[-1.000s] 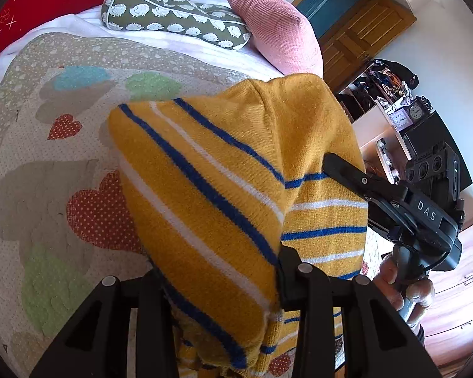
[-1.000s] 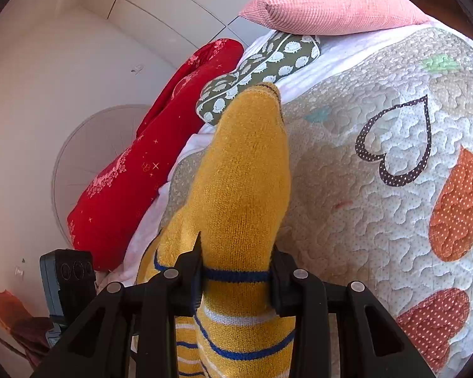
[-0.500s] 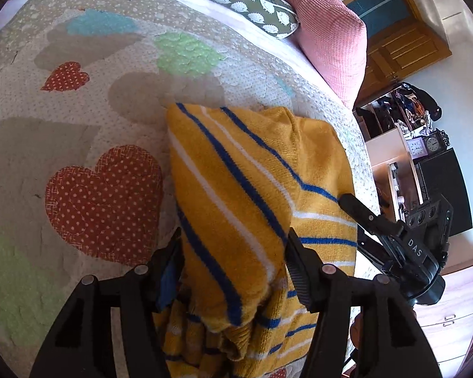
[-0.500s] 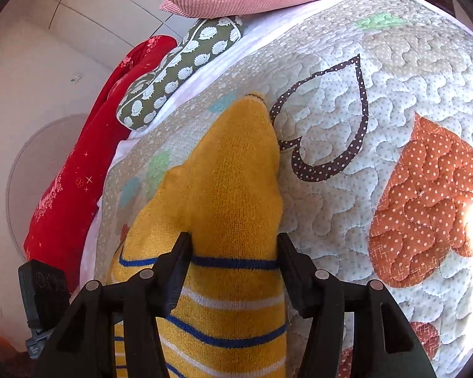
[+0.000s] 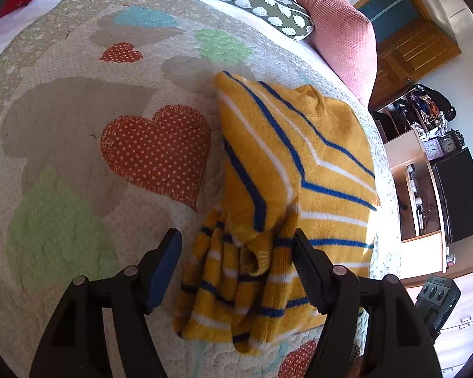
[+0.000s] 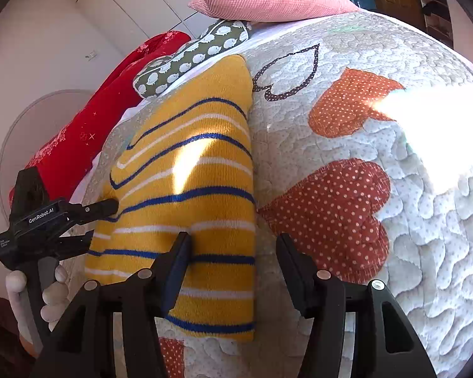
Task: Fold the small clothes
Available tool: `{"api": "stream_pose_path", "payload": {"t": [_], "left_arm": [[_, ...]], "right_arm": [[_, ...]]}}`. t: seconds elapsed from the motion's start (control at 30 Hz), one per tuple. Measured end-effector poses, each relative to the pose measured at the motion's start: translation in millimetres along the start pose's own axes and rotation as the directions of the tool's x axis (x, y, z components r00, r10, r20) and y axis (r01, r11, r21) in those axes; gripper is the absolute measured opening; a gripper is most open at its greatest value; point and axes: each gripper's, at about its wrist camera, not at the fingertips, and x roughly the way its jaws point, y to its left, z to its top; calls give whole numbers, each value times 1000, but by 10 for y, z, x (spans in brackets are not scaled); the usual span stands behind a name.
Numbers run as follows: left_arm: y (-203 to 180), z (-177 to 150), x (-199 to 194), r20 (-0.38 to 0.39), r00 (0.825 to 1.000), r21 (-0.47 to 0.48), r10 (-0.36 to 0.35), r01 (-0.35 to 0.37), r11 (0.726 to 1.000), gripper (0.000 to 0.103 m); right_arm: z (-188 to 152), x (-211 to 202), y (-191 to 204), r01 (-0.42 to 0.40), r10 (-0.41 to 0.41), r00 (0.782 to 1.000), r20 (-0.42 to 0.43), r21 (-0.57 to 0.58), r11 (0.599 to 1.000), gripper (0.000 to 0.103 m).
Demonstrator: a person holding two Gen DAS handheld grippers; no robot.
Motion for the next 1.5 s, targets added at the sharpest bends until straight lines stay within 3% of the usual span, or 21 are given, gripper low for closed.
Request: {"api": "stream_pose_path", "payload": {"t": [0.13,0.23,0.3,0.37,0.43,0.5,0.6,0.73,0.77,0.8,1.03,1.1,1.2,1.37,1.43,1.5], "left_arm": [[-66,-424,-227,35,998,39,57,-59,998,69],[-202,-759,-496,111,988,87,107,-116,989,69],[-321,-971,-722,196,967,121,163,-188,975,69],[-472,-1186,-981,307,930,152,201,-256,955,69],[-617,-1393,-1253,419,879,167,226,-320,933,75],[-714,-1587,-1547,532,811,151,242,-373,915,87],[-852,-1822,-1968,682,690,116,242,-429,896,101],[-951,-2103,-2404,817,524,46,241,-476,879,103],[-974,-2148,-2470,829,498,25,254,-487,873,103],[-986,-2171,-2520,832,490,17,261,-494,870,103],[-960,-2093,-2364,769,564,46,300,-517,855,103],[-924,-2040,-2191,728,605,64,323,-529,846,103],[-867,-1980,-1874,646,681,111,344,-529,841,103],[-845,-1849,-1438,516,782,178,349,-497,849,103],[-856,-1794,-1286,475,803,202,361,-498,843,103],[-877,-1758,-1163,452,811,219,371,-504,835,103]], "right_arm": [[-319,-174,-51,0,-1,1000,24,29,1000,61],[-471,-300,-5,27,-28,999,25,18,999,61],[-544,-401,55,56,-56,998,32,0,998,61],[-627,-556,113,67,-66,996,64,-11,998,61],[-708,-728,164,62,-60,993,100,-13,998,61],[-777,-886,223,68,-64,989,133,-20,998,61],[-860,-1081,338,82,-73,982,175,-41,996,61],[-1009,-1313,553,130,-103,966,238,-100,986,61],[-1040,-1346,610,144,-111,962,251,-118,982,61],[-1079,-1372,657,157,-118,958,260,-135,978,63],[-1189,-1209,774,214,-169,959,227,-189,958,65],[-1189,-1135,787,227,-181,959,216,-208,952,65],[-1170,-1044,797,248,-199,956,218,-227,942,65],[-1055,-845,711,285,-247,952,181,-228,931,65],[-1011,-790,646,301,-268,948,170,-214,929,65],[-968,-745,583,313,-286,946,156,-199,929,65]]}}
